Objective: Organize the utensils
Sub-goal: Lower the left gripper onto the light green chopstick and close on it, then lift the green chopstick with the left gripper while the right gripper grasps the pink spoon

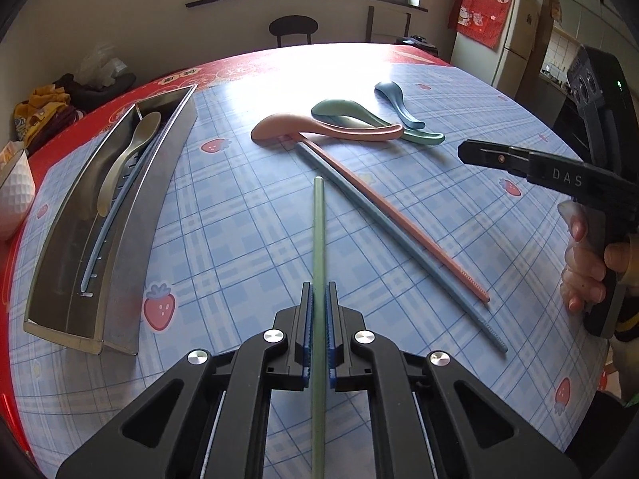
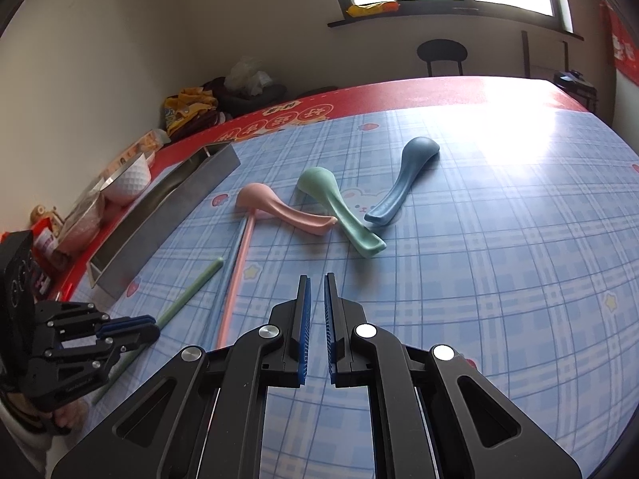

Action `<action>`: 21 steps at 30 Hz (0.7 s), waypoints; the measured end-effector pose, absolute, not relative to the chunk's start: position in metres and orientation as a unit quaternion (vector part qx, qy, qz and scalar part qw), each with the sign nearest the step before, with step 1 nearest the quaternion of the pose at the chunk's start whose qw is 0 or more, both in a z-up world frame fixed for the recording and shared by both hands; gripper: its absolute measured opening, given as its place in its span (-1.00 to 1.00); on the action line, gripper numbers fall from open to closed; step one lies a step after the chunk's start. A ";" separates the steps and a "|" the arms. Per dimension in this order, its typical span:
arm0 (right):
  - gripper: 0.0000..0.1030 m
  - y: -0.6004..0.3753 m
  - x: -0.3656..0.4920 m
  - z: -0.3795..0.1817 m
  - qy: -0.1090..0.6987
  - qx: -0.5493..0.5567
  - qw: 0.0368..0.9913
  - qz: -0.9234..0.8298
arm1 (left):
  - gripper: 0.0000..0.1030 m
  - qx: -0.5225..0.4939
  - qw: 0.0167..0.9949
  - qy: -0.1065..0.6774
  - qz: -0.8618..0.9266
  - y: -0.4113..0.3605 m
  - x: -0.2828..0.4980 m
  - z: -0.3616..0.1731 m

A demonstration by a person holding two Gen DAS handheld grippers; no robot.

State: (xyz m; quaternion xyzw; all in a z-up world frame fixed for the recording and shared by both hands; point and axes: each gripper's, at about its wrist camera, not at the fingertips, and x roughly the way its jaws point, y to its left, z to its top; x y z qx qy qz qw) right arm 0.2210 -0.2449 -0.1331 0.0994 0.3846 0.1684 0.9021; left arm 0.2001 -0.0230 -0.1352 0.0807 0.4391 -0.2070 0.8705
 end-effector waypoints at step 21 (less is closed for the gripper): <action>-0.85 -0.219 0.231 -0.133 0.407 0.028 0.898 0.163 | -0.89 -0.021 0.915 0.353 -0.194 -0.002 0.235 -0.112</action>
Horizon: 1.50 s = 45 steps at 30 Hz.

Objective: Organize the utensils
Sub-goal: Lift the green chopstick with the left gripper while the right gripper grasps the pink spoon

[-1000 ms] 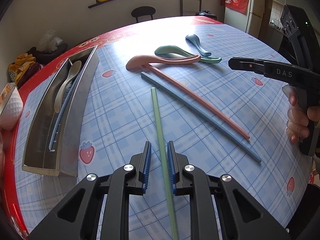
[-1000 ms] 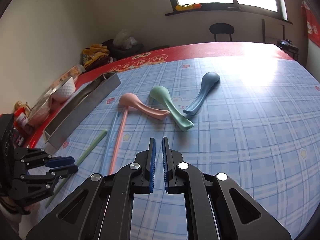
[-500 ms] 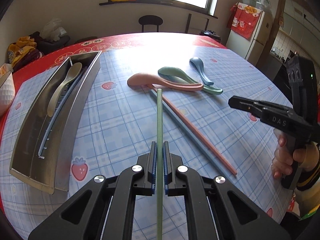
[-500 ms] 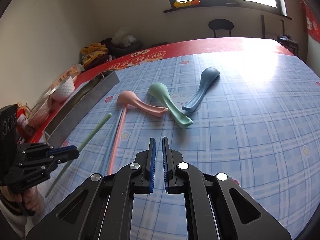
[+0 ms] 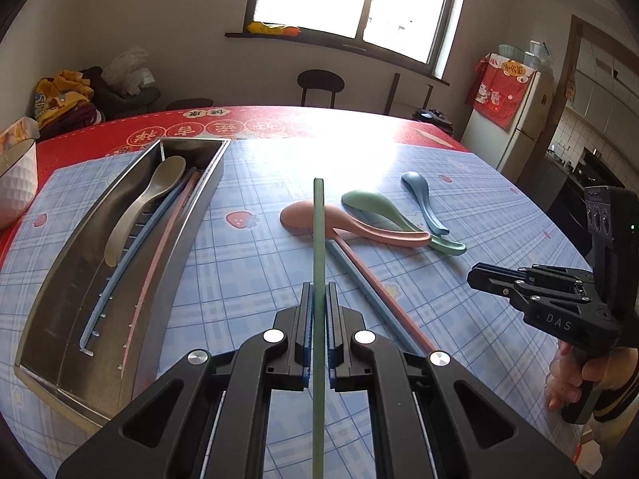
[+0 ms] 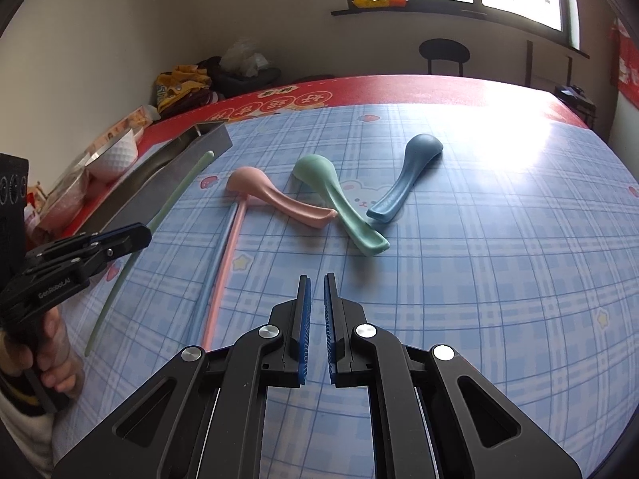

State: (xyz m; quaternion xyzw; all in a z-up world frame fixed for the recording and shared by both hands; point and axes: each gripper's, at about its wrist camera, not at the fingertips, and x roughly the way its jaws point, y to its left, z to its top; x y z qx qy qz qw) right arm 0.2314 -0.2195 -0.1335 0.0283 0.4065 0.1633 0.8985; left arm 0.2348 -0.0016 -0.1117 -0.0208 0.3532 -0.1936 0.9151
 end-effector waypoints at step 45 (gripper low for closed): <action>-0.86 -0.124 0.345 -0.140 0.439 -0.150 0.859 0.217 | -0.89 -0.075 0.925 0.336 -0.164 0.024 0.231 -0.099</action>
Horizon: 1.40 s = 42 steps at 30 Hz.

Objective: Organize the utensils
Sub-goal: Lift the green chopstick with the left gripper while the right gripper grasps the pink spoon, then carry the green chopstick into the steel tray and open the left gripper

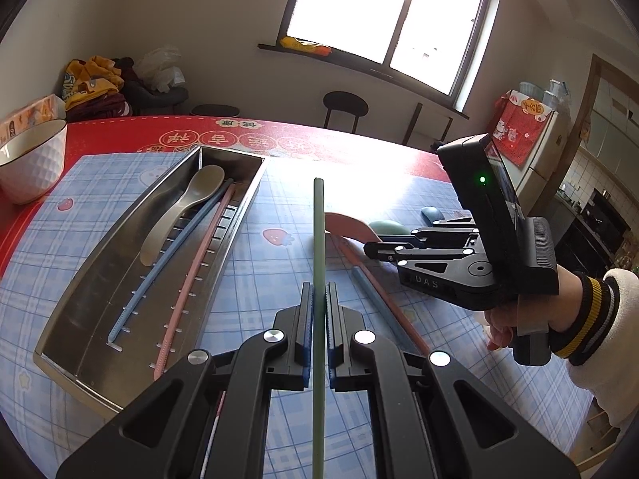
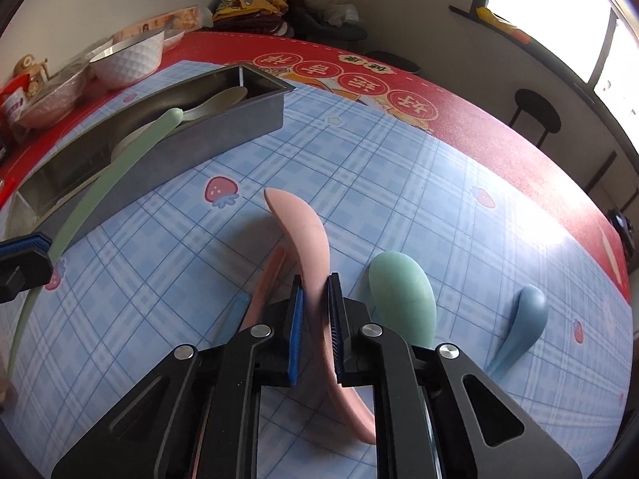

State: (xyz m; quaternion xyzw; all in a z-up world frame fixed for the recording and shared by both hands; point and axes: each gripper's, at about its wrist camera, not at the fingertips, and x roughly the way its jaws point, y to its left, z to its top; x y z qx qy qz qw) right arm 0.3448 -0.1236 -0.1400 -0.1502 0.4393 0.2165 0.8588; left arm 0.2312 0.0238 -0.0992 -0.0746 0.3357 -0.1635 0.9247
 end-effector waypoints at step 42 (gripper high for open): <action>-0.87 -0.223 0.238 -0.136 0.373 0.171 0.889 0.202 | -0.89 -0.035 0.919 0.357 -0.165 0.076 0.274 -0.032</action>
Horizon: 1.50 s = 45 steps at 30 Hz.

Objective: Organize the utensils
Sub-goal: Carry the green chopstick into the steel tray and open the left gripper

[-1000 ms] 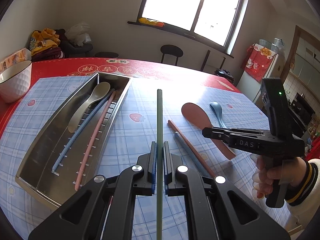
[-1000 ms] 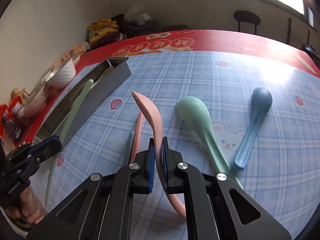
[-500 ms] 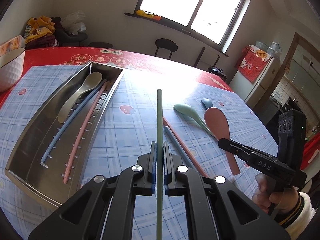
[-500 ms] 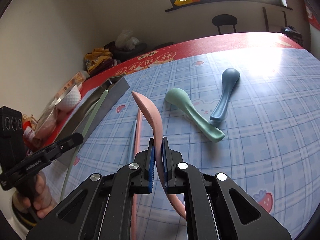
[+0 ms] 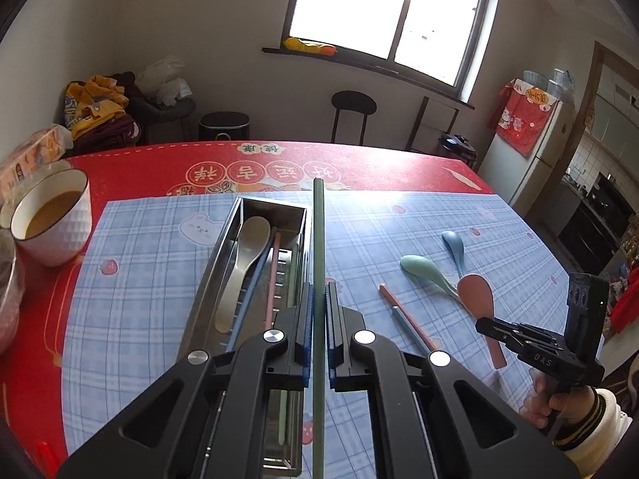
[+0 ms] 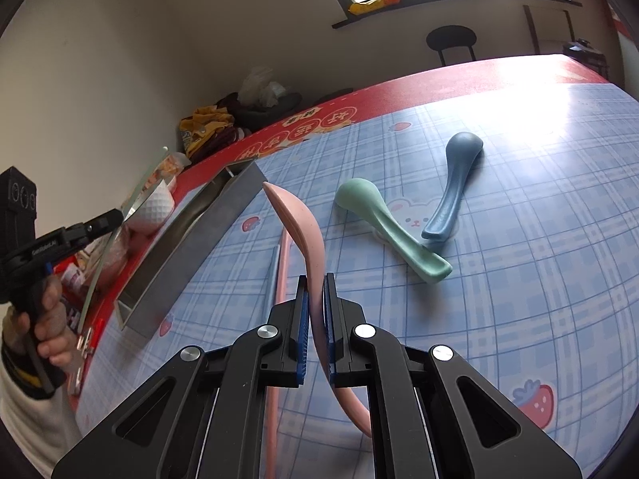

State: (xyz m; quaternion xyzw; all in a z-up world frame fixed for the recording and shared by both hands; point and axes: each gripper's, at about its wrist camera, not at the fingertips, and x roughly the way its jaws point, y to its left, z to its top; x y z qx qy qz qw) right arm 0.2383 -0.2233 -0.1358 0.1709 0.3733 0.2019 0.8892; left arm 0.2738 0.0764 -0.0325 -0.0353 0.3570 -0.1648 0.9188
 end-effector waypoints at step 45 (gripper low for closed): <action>-0.86 -0.228 0.237 -0.137 0.368 0.179 0.889 0.205 | -0.24 0.076 0.910 0.392 -0.112 0.054 0.308 -0.065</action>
